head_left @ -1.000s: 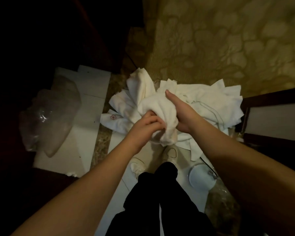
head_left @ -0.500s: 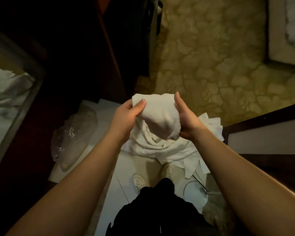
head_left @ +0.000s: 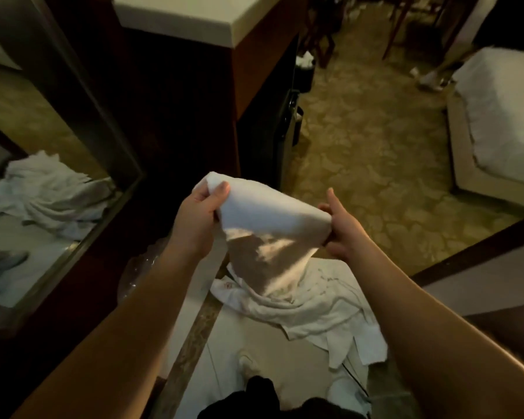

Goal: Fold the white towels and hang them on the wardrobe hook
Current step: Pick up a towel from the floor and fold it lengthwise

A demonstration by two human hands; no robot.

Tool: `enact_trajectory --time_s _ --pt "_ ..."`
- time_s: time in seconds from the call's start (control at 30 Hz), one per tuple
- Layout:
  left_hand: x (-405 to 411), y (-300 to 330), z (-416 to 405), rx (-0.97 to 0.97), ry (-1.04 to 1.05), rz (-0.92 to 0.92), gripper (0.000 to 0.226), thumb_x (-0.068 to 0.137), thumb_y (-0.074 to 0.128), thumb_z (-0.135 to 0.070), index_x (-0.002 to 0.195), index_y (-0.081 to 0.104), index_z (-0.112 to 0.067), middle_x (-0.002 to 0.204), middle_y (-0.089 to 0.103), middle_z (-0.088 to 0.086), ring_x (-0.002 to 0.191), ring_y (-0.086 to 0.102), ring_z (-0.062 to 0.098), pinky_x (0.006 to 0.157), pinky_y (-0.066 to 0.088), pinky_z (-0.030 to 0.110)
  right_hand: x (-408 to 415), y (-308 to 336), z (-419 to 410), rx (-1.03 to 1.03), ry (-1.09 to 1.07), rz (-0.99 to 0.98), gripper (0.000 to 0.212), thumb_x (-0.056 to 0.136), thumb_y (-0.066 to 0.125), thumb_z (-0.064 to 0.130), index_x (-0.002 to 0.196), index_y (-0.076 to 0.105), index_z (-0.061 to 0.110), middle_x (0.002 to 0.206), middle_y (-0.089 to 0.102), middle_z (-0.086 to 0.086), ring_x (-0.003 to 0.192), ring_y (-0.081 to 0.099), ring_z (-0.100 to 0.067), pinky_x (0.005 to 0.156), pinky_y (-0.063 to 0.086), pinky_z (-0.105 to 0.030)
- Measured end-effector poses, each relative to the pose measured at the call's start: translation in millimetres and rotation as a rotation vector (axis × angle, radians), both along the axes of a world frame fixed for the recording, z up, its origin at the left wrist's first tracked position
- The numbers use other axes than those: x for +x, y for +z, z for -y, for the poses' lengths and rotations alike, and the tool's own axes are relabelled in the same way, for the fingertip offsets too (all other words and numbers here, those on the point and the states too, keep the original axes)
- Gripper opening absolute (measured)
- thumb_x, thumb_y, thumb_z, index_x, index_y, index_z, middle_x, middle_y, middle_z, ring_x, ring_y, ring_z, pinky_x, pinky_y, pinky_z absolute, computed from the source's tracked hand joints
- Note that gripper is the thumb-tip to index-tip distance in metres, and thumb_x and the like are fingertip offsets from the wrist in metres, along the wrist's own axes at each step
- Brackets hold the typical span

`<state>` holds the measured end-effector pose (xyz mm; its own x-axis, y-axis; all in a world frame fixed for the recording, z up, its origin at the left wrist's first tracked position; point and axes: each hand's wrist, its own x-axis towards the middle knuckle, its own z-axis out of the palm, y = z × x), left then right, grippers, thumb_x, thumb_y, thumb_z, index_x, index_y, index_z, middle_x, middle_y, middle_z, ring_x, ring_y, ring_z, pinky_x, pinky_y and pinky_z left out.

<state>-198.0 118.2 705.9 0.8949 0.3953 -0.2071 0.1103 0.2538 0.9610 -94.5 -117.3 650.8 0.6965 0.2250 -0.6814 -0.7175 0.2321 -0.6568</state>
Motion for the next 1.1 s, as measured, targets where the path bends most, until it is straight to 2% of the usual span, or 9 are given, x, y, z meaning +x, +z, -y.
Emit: enact_trajectory --time_s 0.17,0.27,0.4,0.5,0.6,0.7,0.87,1.0,1.1 --pt "-68.0 19.5 9.6 -0.051 0.019 0.069 0.025 0.09 0.067 -0.024 0.107 0.072 -0.008 0.114 0.07 0.02 0.108 0.067 0.035 0.093 0.051 0.046 -46.7 19.1 -3.1 0.404 0.378 -0.079 0.09 0.083 0.044 0.08 0.149 0.042 0.018 0.149 0.051 -0.015 0.132 0.053 -0.04 0.099 0.05 -0.057" --pt "-115.2 23.8 16.4 0.012 0.021 0.081 0.036 0.076 0.076 -0.031 0.104 0.075 -0.008 0.108 0.073 0.018 0.101 0.069 0.033 0.086 0.053 0.039 -79.0 32.9 -7.6 0.479 0.363 0.036 0.081 0.085 0.047 0.072 0.149 0.042 0.021 0.147 0.053 -0.013 0.131 0.054 -0.038 0.102 0.046 -0.057" --pt "-187.0 30.8 23.9 0.036 0.073 0.073 0.022 0.077 0.074 -0.016 0.096 0.075 -0.007 0.098 0.076 0.013 0.091 0.073 0.026 0.077 0.057 0.031 -118.7 59.2 -11.1 0.478 0.375 0.181 0.061 0.09 0.048 0.066 0.128 0.061 0.02 0.129 0.065 -0.01 0.118 0.061 -0.031 0.1 0.045 -0.049" --pt "-239.8 42.8 29.5 0.044 0.071 0.052 0.008 0.077 0.074 -0.01 0.085 0.078 -0.011 0.09 0.075 0.01 0.087 0.072 0.024 0.075 0.058 0.029 -155.3 70.8 -21.1 0.363 0.545 0.246 0.068 0.089 0.045 0.07 0.141 0.054 0.026 0.137 0.062 -0.009 0.124 0.061 -0.032 0.103 0.047 -0.053" --pt "-292.8 60.2 34.0 0.078 0.102 0.028 0.016 0.079 0.068 -0.009 0.071 0.08 -0.016 0.083 0.076 0.005 0.082 0.073 0.02 0.078 0.056 0.031 -199.0 86.7 -38.1 0.33 0.654 0.302 0.071 0.088 0.05 0.065 0.145 0.049 0.024 0.141 0.059 -0.011 0.126 0.06 -0.031 0.104 0.048 -0.05" --pt "-347.0 74.5 34.7 0.1 0.155 -0.036 0.015 0.083 0.069 -0.015 0.074 0.081 -0.017 0.087 0.076 0.006 0.085 0.073 0.019 0.085 0.051 0.035 -244.8 114.0 -57.1 0.329 0.656 0.414 0.056 0.088 0.057 0.057 0.126 0.067 0.018 0.132 0.064 -0.013 0.116 0.067 -0.024 0.093 0.056 -0.037" --pt "-426.5 85.7 29.5 0.278 0.294 -0.279 0.041 0.1 0.049 -0.049 0.088 0.076 -0.021 0.086 0.075 -0.006 0.089 0.064 0.006 0.098 0.035 0.03 -332.9 156.2 -85.7 0.362 0.679 0.494 0.042 0.099 0.049 0.05 0.09 0.074 0.018 0.096 0.074 -0.008 0.095 0.072 -0.022 0.09 0.057 -0.038" --pt "-493.6 89.2 19.5 0.473 0.423 -0.474 0.049 0.1 0.04 -0.058 0.089 0.071 -0.022 0.087 0.069 -0.006 0.081 0.061 0.008 0.072 0.04 0.028 -416.2 177.1 -106.9 0.458 0.715 0.417 0.05 0.099 0.049 0.048 0.068 0.071 0.016 0.077 0.071 -0.011 0.076 0.072 -0.022 0.072 0.06 -0.032" --pt "-549.5 91.8 11.6 0.578 0.44 -0.33 0.043 0.1 0.044 -0.055 0.126 0.059 -0.024 0.113 0.063 -0.012 0.101 0.059 0.005 0.073 0.04 0.022 -483.5 179.7 -120.6 0.576 0.769 0.344 0.056 0.098 0.048 0.047 0.058 0.066 0.013 0.068 0.065 -0.012 0.068 0.069 -0.021 0.064 0.058 -0.028"
